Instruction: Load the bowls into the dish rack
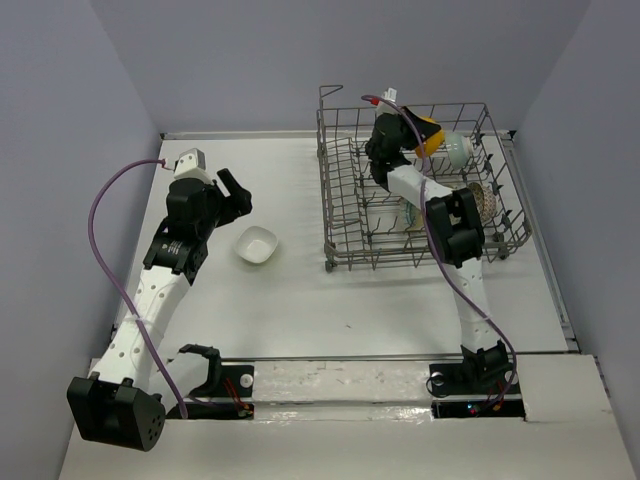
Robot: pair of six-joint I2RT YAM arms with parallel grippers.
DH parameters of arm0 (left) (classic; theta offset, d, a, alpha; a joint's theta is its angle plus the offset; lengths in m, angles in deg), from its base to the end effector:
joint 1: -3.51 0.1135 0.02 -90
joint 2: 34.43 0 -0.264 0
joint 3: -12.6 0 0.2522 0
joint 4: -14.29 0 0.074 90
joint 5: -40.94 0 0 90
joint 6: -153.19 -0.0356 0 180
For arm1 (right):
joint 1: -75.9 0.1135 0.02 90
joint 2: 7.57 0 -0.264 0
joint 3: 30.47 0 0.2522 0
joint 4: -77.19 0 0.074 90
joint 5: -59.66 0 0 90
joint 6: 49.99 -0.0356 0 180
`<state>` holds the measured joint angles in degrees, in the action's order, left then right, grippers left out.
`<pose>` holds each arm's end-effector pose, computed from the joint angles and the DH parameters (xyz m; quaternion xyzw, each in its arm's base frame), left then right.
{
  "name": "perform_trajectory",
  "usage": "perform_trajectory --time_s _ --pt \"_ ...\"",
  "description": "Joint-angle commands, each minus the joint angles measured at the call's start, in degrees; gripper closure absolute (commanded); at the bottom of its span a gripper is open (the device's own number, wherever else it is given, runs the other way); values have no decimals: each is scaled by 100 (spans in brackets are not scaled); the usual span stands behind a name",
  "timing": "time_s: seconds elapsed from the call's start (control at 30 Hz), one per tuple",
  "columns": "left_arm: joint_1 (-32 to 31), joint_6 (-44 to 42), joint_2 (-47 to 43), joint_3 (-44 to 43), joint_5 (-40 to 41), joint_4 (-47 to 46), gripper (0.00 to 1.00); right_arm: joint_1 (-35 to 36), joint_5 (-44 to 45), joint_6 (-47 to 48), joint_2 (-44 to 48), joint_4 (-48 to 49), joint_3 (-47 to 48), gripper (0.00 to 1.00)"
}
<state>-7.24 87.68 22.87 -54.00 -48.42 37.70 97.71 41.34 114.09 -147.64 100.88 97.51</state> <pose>0.2285 -0.0430 0.3497 -0.0977 0.7825 -0.1819 0.5874 0.5255 0.1739 0.2473 -0.0765 0.6801 -0.6090 0.4010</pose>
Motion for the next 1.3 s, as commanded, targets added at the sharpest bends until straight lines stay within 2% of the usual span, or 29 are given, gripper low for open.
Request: perform_trajectory --time_s 0.0,0.47,0.83,1.27 --pt "37 12 18 89 -38 -227 17 43 4 -52 -90 351 127 99" --pt "46 21 45 90 -223 -235 17 149 -49 -342 -293 70 198 93" --pt "46 21 62 98 -231 -244 17 254 -119 -606 -319 -185 215 76" --pt "37 29 71 107 -232 -244 16 307 -154 -817 -302 -361 172 70"
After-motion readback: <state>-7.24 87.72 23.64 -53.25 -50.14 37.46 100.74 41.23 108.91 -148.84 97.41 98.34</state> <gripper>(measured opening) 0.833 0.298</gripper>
